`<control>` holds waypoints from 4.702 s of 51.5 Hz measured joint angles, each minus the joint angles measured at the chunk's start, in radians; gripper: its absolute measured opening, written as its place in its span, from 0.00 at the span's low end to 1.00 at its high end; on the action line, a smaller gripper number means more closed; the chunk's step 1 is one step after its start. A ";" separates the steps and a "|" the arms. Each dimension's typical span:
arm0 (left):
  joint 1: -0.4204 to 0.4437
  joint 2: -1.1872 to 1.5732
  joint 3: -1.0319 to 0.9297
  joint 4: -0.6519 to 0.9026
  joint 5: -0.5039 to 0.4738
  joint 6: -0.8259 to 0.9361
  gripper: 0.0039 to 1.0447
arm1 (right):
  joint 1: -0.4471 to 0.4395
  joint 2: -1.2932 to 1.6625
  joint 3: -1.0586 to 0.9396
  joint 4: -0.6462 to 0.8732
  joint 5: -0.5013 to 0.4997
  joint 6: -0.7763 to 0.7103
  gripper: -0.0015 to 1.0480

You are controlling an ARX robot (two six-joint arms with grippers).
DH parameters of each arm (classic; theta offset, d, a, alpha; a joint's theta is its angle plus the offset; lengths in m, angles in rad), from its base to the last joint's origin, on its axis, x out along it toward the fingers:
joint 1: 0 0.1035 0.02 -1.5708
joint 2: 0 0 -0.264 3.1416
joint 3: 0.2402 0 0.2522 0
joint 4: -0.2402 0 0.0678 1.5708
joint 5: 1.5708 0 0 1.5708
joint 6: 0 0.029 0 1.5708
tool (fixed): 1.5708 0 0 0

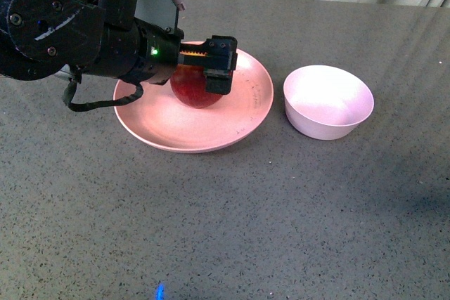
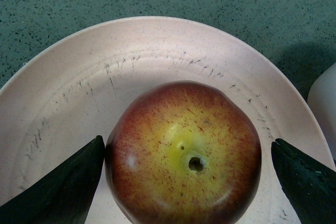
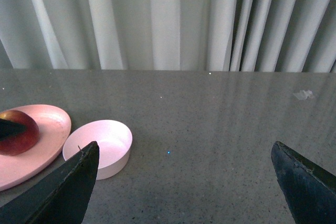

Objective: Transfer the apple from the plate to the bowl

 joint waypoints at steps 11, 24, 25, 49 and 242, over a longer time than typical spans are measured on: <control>-0.006 0.019 0.020 -0.015 -0.007 0.003 0.92 | 0.000 0.000 0.000 0.000 0.000 0.000 0.91; -0.014 0.023 0.027 -0.022 -0.020 0.006 0.78 | 0.000 0.000 0.000 0.000 0.000 0.000 0.91; -0.014 0.023 0.027 -0.022 -0.020 0.006 0.77 | 0.000 0.000 0.000 0.000 0.000 0.000 0.91; -0.114 -0.066 0.055 -0.038 -0.005 0.073 0.75 | 0.000 0.000 0.000 0.000 0.000 0.000 0.91; 0.394 -1.516 -1.093 0.191 -0.156 0.111 0.01 | 0.000 0.000 0.000 0.000 0.000 0.000 0.91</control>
